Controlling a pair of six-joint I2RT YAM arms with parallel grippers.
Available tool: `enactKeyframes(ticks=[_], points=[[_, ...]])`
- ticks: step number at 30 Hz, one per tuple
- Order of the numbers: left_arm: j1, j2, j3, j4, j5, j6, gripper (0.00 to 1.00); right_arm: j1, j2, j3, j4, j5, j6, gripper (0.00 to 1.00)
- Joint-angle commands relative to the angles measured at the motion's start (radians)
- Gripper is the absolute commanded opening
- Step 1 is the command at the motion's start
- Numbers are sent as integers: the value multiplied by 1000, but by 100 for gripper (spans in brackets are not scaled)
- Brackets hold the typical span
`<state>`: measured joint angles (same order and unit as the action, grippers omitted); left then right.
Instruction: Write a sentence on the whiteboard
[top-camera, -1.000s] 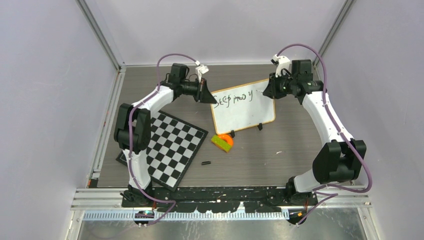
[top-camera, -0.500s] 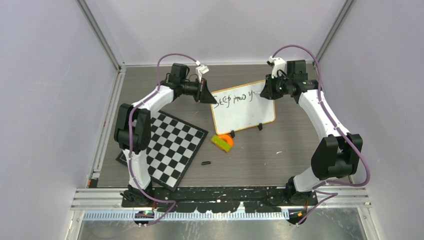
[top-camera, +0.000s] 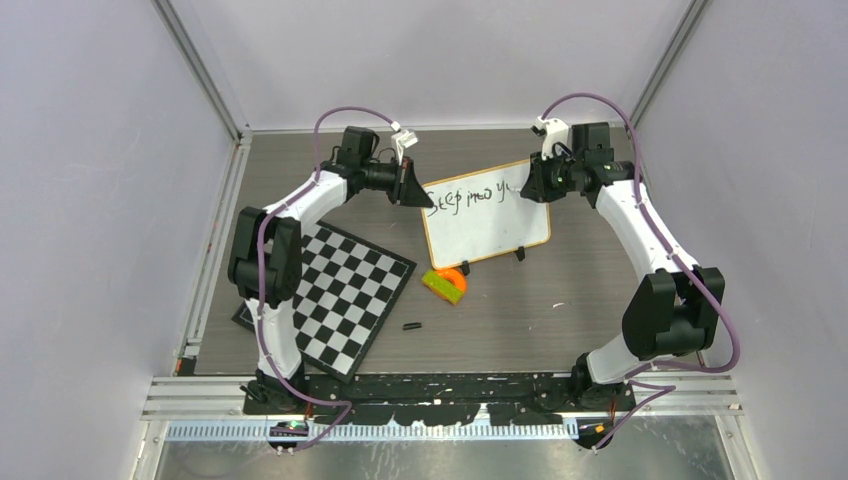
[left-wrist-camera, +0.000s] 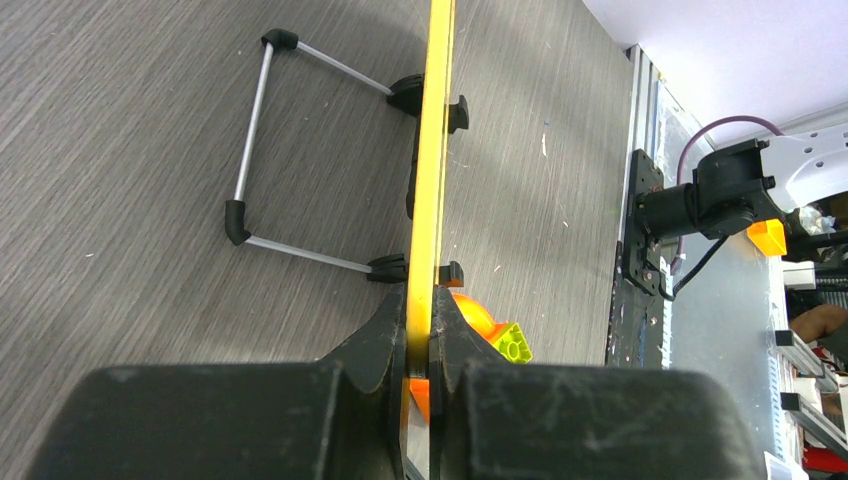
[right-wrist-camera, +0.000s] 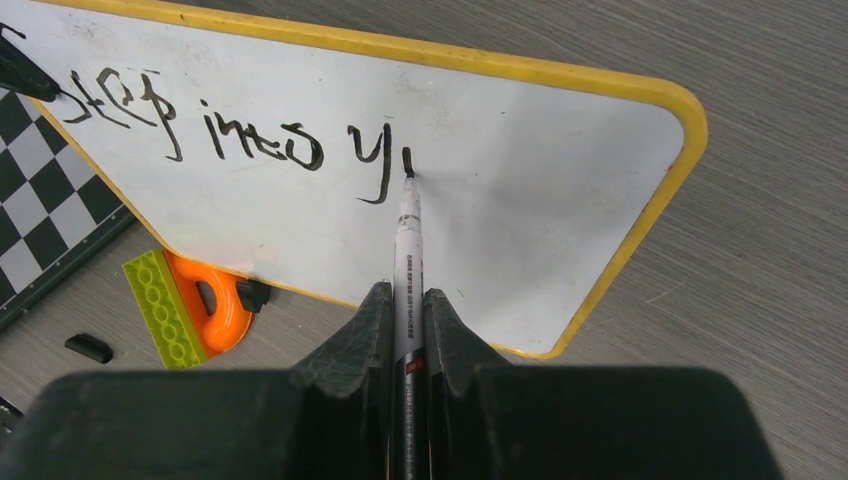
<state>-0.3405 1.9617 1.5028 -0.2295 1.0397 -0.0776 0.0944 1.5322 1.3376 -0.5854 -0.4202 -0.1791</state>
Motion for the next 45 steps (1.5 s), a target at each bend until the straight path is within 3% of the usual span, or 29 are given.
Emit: enactKeyframes(ticks=[1, 31, 45], points=[[-15, 2, 19, -33, -25, 68, 0, 3, -26, -4, 11, 46, -34, 0], [-15, -3, 16, -32, -24, 73, 0, 6, -45, -5, 166, 109, 76, 0], [-16, -5, 14, -36, -26, 75, 0, 36, -16, 12, 96, 77, 44, 0]])
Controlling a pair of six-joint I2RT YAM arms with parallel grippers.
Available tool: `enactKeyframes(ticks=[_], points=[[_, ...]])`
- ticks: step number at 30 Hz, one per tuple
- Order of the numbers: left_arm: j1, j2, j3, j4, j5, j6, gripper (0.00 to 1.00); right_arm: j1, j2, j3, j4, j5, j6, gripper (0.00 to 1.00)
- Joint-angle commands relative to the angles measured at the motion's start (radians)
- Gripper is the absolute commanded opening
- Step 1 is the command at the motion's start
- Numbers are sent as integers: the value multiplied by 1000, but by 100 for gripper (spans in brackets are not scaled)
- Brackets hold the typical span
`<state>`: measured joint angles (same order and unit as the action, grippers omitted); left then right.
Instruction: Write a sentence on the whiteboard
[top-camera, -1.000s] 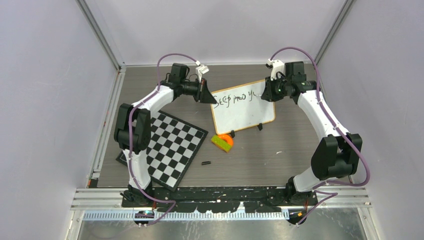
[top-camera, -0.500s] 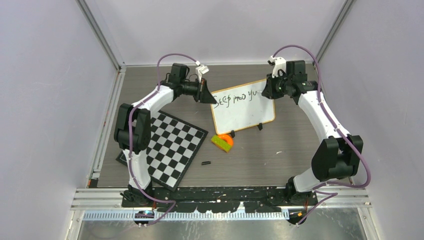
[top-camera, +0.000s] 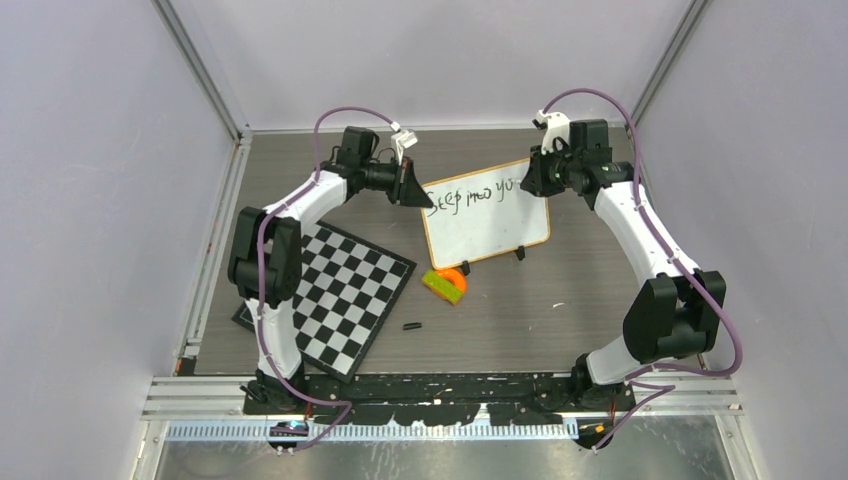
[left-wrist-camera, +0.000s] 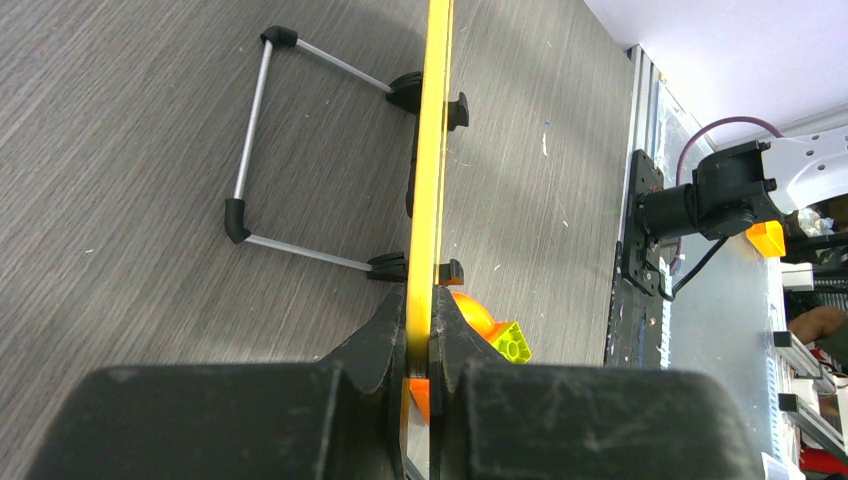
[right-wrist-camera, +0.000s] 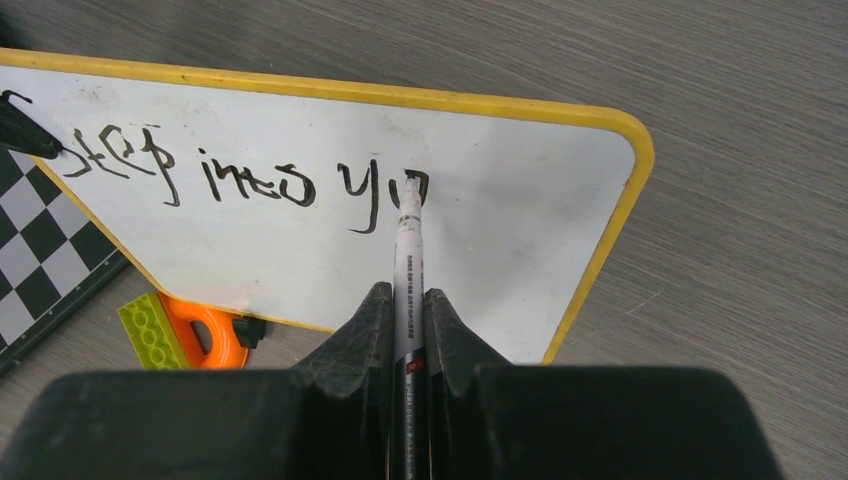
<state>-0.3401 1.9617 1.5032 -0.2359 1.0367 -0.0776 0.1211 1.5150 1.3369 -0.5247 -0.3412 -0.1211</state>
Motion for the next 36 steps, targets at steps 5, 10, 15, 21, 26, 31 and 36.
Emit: enactKeyframes(ticks=[5, 10, 15, 21, 26, 31, 36], points=[[-16, -3, 16, -30, -23, 75, 0, 7, -8, 1, 17, 15, -37, 0], [-17, -5, 17, -30, -23, 75, 0, 1, -25, -5, 18, 39, -44, 0], [-16, -6, 16, -30, -23, 75, 0, -10, -17, 8, 44, 71, -25, 0], [-17, -6, 15, -32, -27, 75, 0, -21, -14, 6, 44, 102, -23, 0], [-17, -2, 18, -30, -26, 75, 0, -33, -22, -13, 45, 99, -24, 0], [-17, -1, 19, -31, -26, 75, 0, -34, -20, -25, 29, 67, -30, 0], [-17, -3, 18, -29, -26, 75, 0, -31, -18, -39, -1, 19, -46, 0]])
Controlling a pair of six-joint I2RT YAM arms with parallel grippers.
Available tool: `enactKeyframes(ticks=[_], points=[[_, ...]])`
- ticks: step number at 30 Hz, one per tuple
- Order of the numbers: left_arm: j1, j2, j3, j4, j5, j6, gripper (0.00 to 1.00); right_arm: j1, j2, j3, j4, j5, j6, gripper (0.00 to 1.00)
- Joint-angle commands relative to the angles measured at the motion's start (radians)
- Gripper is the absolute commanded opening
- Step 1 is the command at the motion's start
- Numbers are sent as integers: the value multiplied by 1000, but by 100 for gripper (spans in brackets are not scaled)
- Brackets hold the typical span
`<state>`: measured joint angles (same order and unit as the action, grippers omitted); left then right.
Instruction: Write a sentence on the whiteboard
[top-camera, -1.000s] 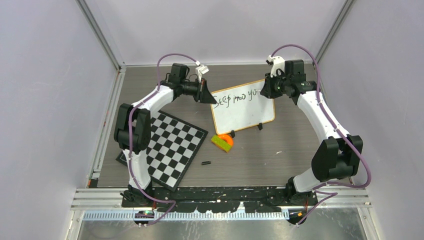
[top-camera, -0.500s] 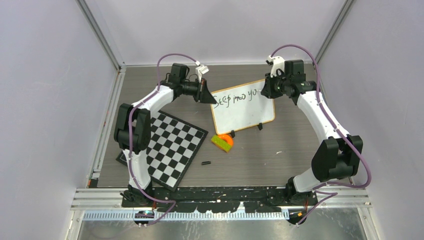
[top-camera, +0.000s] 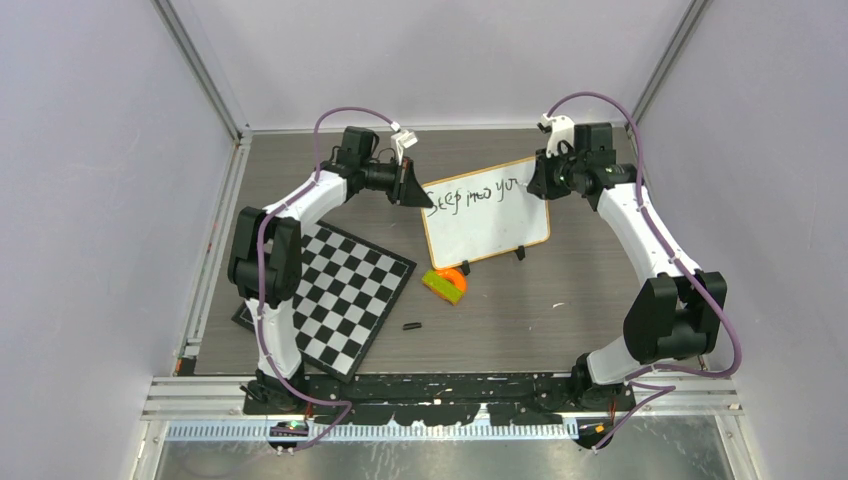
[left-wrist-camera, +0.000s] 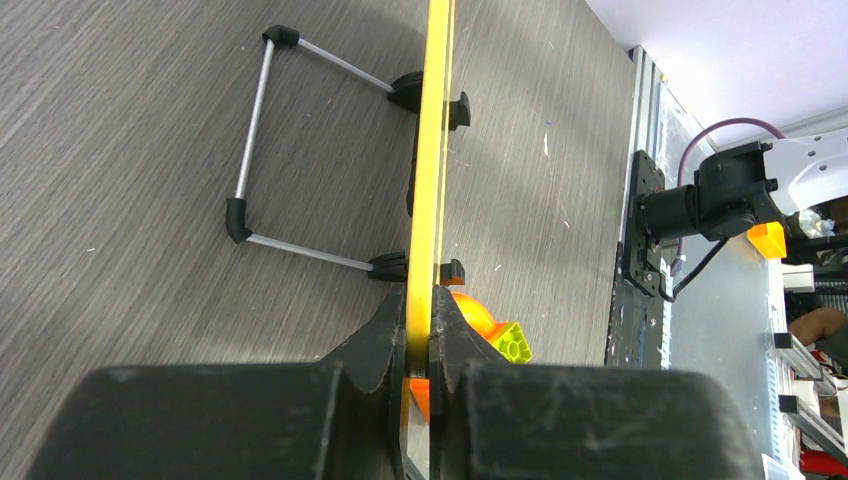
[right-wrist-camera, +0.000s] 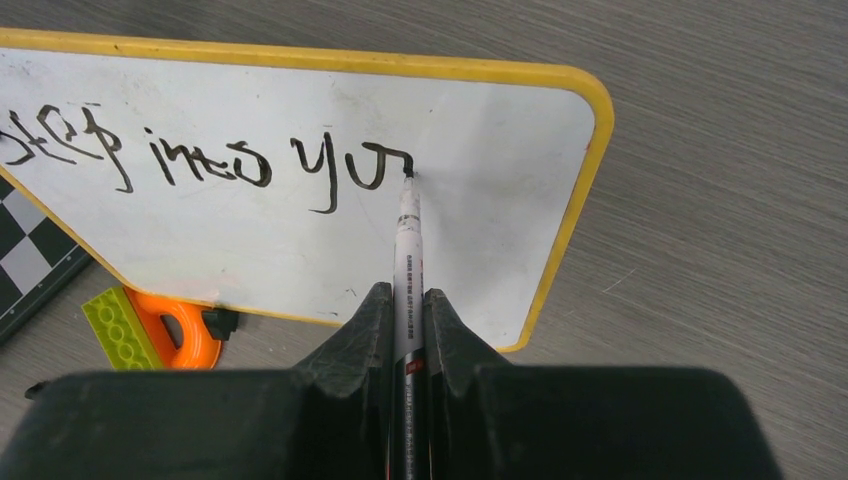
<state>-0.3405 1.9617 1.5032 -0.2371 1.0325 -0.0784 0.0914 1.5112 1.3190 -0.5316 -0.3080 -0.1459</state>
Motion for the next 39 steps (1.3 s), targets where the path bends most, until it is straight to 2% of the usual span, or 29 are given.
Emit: enactKeyframes(ticks=[1, 14, 39], points=[[-16, -1, 17, -29, -22, 75, 0, -2, -14, -21, 2, -18, -26, 0], [-16, 0, 13, -27, -22, 75, 0, -9, -4, 52, 14, 77, -38, 0], [-17, 2, 11, -25, -23, 75, 0, -10, -2, 51, 52, 32, 3, 0]])
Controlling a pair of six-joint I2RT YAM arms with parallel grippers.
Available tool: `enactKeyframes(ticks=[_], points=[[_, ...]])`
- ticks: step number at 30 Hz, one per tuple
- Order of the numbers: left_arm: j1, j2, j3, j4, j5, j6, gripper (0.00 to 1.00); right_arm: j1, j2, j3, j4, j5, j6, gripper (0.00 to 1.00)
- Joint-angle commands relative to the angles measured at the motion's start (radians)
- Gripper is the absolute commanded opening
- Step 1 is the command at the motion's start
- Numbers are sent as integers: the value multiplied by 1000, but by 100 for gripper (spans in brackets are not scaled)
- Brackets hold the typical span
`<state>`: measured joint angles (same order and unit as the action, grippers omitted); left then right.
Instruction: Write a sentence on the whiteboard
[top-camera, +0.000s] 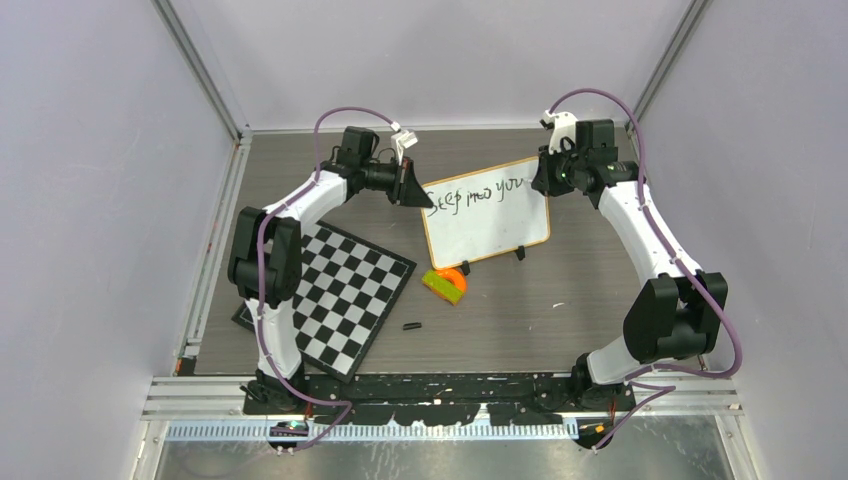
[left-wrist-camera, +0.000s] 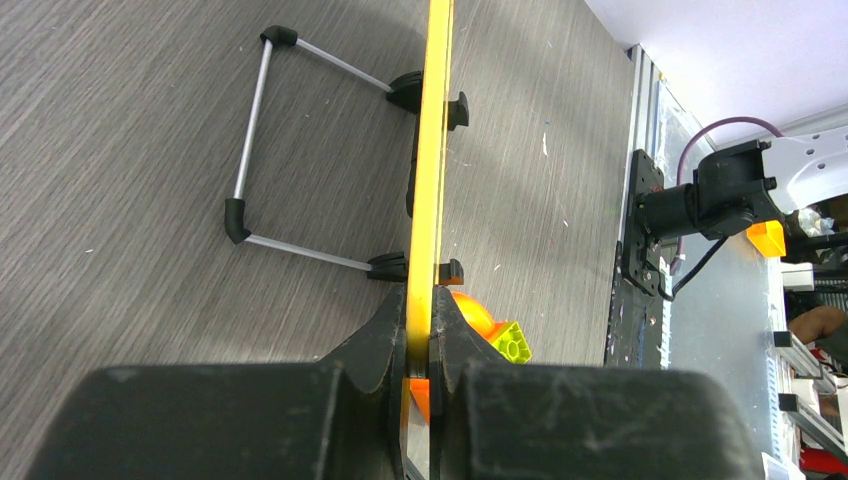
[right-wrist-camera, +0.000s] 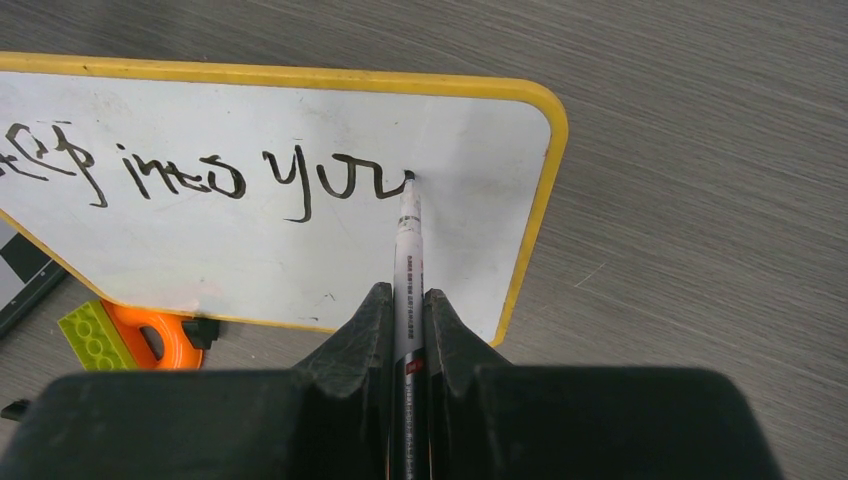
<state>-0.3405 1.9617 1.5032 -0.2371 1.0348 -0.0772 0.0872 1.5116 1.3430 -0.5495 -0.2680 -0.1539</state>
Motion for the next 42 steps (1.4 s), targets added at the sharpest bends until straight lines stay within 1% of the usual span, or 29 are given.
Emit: enactKeyframes(ticks=[1, 14, 20, 28, 42], points=[[-17, 2, 11, -25, -24, 74, 0, -5, -6, 21, 71, -8, 11, 0], [-17, 1, 11, -28, -25, 74, 0, -5, -22, -54, 59, -6, -8, 0], [-17, 2, 14, -26, -24, 74, 0, -5, -38, -32, 22, 1, -27, 0], [-17, -2, 11, -27, -21, 74, 0, -6, -60, 49, -54, -27, -40, 0], [-18, -1, 13, -26, -21, 74, 0, -7, -19, 59, 10, 42, -37, 0]])
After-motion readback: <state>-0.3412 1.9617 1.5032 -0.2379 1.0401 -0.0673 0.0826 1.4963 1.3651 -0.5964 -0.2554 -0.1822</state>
